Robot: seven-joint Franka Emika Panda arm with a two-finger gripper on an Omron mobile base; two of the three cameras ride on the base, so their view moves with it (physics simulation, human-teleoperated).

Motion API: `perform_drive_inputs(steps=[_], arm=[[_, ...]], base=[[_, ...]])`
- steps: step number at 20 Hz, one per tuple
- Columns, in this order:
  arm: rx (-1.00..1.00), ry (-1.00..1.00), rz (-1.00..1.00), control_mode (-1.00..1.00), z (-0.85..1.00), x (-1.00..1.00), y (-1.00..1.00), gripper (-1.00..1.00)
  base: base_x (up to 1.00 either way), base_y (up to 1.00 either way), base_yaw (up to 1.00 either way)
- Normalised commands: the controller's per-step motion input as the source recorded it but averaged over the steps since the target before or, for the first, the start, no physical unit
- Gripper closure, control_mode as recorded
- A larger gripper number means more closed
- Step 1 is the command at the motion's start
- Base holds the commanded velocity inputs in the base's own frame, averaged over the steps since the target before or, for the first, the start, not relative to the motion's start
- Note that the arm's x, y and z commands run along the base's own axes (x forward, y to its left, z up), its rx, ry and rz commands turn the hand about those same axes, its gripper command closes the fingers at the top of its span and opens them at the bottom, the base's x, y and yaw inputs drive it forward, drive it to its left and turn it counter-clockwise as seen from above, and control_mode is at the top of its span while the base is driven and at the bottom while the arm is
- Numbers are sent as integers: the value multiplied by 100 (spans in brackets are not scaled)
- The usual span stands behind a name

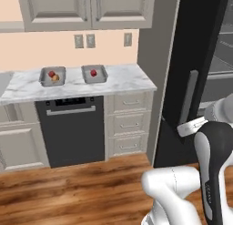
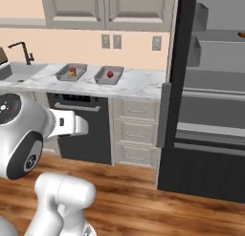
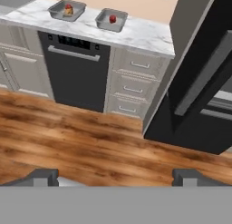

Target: Place one bell pepper and one chicken drumstick in each tupperware on the nearby counter, to pack two identical lunches.

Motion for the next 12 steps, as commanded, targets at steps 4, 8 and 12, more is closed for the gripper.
perform_drive_inputs(steps=[4,8,12], arm=[[0,0,0,100,0,0,0,-100],[0,0,0,100,0,0,0,-100],[0,0,0,100,0,0,0,-100]], base=[[-11,-97,-7],[-5,-93,-5],[0,-91,-6]])
